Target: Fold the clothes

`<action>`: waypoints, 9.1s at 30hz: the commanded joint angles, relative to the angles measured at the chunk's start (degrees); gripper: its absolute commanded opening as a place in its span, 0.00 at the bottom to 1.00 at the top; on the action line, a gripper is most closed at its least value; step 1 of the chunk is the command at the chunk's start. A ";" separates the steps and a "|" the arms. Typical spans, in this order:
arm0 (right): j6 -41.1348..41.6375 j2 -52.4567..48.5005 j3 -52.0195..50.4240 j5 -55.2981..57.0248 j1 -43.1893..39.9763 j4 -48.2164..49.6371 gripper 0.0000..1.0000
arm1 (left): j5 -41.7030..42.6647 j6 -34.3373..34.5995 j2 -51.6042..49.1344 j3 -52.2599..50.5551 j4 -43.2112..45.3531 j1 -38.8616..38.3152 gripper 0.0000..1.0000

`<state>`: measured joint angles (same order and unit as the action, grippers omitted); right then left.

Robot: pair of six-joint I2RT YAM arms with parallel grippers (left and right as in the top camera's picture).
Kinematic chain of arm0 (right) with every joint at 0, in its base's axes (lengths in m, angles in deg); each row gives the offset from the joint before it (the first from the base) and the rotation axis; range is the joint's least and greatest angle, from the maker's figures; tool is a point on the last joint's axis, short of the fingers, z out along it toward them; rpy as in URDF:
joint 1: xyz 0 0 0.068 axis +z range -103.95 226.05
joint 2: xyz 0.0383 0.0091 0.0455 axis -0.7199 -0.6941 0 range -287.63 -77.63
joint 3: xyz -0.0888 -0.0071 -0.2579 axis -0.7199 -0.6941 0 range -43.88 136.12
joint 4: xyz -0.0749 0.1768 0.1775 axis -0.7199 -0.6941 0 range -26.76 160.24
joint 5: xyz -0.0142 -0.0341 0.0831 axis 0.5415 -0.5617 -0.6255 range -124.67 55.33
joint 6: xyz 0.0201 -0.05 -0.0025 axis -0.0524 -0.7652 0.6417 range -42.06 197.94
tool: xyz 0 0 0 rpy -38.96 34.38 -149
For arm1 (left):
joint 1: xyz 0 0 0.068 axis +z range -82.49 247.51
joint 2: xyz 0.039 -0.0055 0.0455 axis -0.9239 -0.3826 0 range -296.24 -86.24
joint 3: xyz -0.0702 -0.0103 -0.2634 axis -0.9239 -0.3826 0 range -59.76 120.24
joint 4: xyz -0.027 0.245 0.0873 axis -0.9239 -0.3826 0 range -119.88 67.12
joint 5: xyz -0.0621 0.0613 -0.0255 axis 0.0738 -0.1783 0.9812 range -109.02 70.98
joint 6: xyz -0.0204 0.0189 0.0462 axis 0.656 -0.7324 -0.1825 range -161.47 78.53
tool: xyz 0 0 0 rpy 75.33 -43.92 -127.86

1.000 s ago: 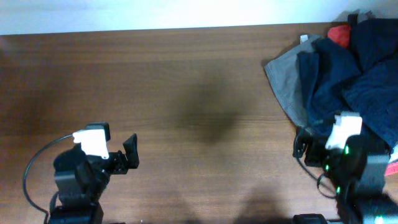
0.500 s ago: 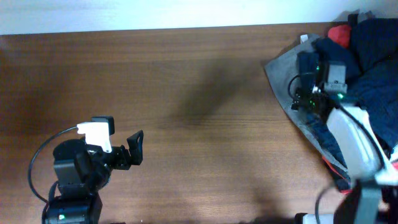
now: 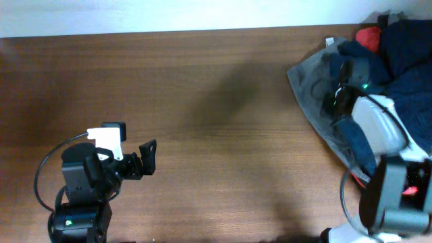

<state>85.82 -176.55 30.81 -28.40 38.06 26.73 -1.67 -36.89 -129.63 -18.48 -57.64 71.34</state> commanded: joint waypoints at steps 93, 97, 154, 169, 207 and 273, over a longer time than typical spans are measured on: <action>8.50 29.03 11.82 12.22 12.35 -31.36 0.80 | 3.17 11.23 -74.14 28.72 42.75 -16.22 0.99; 8.50 29.00 11.82 12.22 12.35 -31.36 0.80 | 8.70 11.23 -79.78 31.36 42.91 -16.22 0.99; 9.64 12.94 -21.88 -9.57 12.35 -20.96 0.87 | -9.73 6.71 -42.93 23.15 -32.09 -20.57 0.00; 12.39 5.81 -30.45 -13.14 12.35 -3.65 0.35 | -9.94 6.69 -42.93 23.17 -32.09 -20.57 0.00; -14.08 -7.32 12.76 -11.06 22.71 2.67 0.06 | -28.20 37.73 -17.33 9.84 -34.01 -7.67 0.00; 12.55 -17.03 9.84 0.35 18.62 -27.28 0.12 | -17.14 17.90 -22.29 -0.20 5.88 -7.63 0.63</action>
<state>97.16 -195.50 40.91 -26.68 54.34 0.57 -33.54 -9.76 -150.03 -18.83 -56.16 63.56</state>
